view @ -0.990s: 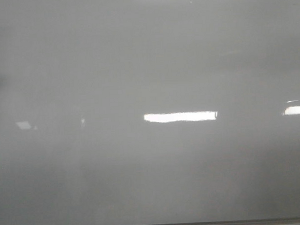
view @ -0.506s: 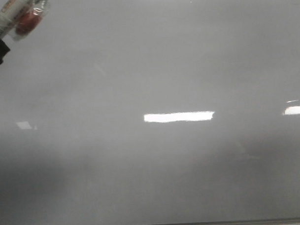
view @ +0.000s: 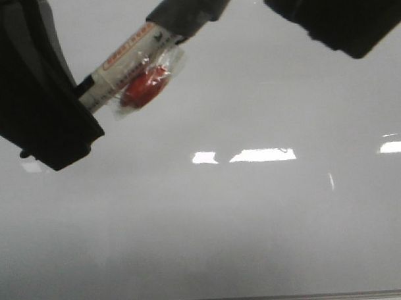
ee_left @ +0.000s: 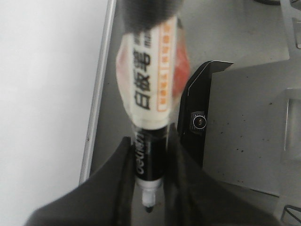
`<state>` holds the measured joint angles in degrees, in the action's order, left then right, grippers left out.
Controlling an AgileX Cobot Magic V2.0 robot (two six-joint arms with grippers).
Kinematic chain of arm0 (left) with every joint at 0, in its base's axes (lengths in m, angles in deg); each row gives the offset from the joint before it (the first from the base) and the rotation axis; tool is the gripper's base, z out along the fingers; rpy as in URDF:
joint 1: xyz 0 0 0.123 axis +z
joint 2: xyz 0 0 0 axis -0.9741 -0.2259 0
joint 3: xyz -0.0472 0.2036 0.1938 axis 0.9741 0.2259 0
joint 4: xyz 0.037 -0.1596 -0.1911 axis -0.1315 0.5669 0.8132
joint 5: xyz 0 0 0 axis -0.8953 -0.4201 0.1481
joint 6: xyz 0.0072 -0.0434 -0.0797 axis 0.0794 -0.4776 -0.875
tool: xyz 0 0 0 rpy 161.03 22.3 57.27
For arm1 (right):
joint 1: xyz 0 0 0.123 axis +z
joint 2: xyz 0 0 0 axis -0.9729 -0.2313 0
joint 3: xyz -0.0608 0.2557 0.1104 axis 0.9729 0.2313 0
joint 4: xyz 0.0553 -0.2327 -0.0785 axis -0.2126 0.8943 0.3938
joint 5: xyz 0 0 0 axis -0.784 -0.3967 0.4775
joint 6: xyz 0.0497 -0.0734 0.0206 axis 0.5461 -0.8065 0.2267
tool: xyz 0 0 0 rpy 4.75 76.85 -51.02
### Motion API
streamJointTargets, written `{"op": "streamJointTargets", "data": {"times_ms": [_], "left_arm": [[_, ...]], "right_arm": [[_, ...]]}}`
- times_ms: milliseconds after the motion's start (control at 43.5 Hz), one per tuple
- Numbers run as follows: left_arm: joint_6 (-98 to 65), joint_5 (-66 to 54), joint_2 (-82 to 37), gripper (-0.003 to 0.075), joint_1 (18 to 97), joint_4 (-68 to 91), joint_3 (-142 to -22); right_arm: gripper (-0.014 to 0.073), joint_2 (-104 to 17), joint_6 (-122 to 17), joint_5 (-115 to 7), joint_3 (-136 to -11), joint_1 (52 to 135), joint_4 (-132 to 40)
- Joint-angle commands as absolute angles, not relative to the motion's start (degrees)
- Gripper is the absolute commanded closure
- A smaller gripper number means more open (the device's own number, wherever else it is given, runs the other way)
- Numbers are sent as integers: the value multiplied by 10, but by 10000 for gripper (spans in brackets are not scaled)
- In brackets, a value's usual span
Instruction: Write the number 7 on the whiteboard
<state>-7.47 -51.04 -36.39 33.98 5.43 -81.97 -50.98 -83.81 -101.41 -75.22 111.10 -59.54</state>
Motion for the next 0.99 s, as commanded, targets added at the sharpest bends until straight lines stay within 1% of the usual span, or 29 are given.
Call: {"op": "streamJointTargets", "data": {"times_ms": [0, 69, 230, 276, 506, 552, 621, 713, 851, 921, 967], "left_arm": [[-75, -488, -354, 711, 324, 68, -839], [-75, -486, -354, 711, 321, 68, -839], [-75, -486, -354, 711, 320, 68, -839], [-75, -486, -354, 711, 320, 68, -839], [-75, -486, -354, 711, 320, 68, -839], [-75, -486, -354, 711, 320, 68, -839], [-75, -486, -354, 711, 320, 68, -839], [-75, -486, -354, 711, 320, 68, -839], [-75, -486, -354, 693, 320, 68, -839], [-75, -486, -354, 633, 320, 68, -839], [-77, -486, -354, 563, 320, 68, -839]], "right_arm": [[34, -526, -845, -992, -787, 1135, -618], [46, -542, -845, -990, -797, 1152, -618], [144, -566, -845, -972, -805, 1176, -629], [160, -569, -845, -970, -806, 1177, -636], [183, -571, -845, -959, -810, 1177, -658], [211, -571, -845, -958, -810, 1177, -658], [282, -571, -845, -956, -810, 1177, -659], [402, -571, -841, -953, -810, 1177, -659], [538, -571, -837, -953, -810, 1177, -659], [597, -571, -837, -953, -810, 1177, -659], [626, -571, -837, -953, -810, 1177, -659]]}}
